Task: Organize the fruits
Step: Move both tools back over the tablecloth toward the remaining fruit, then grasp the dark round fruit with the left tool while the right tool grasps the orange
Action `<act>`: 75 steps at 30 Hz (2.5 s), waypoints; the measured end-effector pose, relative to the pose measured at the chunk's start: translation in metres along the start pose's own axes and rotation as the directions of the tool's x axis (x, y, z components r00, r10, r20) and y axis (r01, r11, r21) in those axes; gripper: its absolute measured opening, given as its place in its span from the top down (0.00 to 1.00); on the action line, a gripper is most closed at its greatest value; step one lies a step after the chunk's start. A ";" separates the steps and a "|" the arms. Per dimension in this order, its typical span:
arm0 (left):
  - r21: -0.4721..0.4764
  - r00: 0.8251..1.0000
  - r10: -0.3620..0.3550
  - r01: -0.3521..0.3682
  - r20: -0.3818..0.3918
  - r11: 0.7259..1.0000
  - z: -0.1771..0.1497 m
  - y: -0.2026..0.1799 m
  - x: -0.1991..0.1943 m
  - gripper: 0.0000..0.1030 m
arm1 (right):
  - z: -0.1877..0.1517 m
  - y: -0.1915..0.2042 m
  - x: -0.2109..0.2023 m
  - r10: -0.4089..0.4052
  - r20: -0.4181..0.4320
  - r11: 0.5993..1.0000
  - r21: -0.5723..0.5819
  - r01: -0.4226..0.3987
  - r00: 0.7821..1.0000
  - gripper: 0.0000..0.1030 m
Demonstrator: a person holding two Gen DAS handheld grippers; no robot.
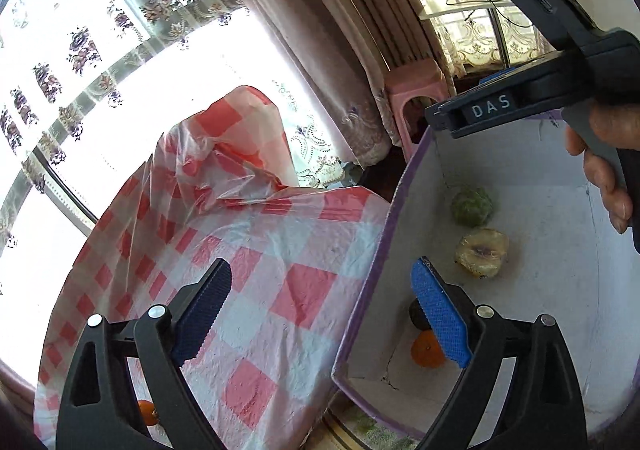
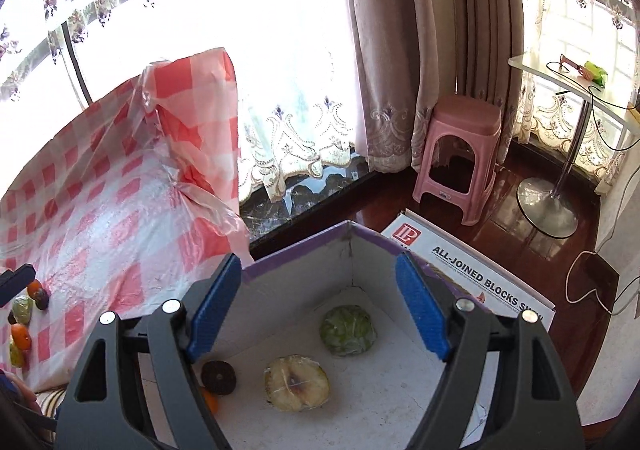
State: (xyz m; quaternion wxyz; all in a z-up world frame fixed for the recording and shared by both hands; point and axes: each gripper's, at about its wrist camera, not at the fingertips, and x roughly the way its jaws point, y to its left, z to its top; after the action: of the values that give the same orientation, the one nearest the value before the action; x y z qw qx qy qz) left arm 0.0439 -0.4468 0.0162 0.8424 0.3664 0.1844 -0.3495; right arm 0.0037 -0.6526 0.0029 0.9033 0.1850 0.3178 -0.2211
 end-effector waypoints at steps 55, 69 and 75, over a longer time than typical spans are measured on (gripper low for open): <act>-0.830 0.921 0.258 -0.379 -0.293 0.409 -0.317 0.336 -0.113 0.15 | -0.111 0.406 -0.033 0.404 -0.155 0.784 -0.449 -0.429 0.902 0.02; -0.851 0.947 0.111 -0.321 -0.303 0.415 -0.340 0.326 -0.077 0.42 | -0.133 0.427 -0.017 0.398 -0.248 0.727 -0.502 -0.469 0.883 0.02; -0.852 0.952 0.076 -0.300 -0.297 0.430 -0.341 0.322 -0.068 0.47 | -0.137 0.430 -0.008 0.405 -0.292 0.713 -0.492 -0.499 0.866 0.09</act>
State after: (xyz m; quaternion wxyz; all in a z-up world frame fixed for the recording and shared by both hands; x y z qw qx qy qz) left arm 0.2121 -0.0047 -0.0141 0.9171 -0.0742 0.3864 -0.0633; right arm 0.1528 -0.2268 -0.0082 0.9143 0.0058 0.3853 0.1244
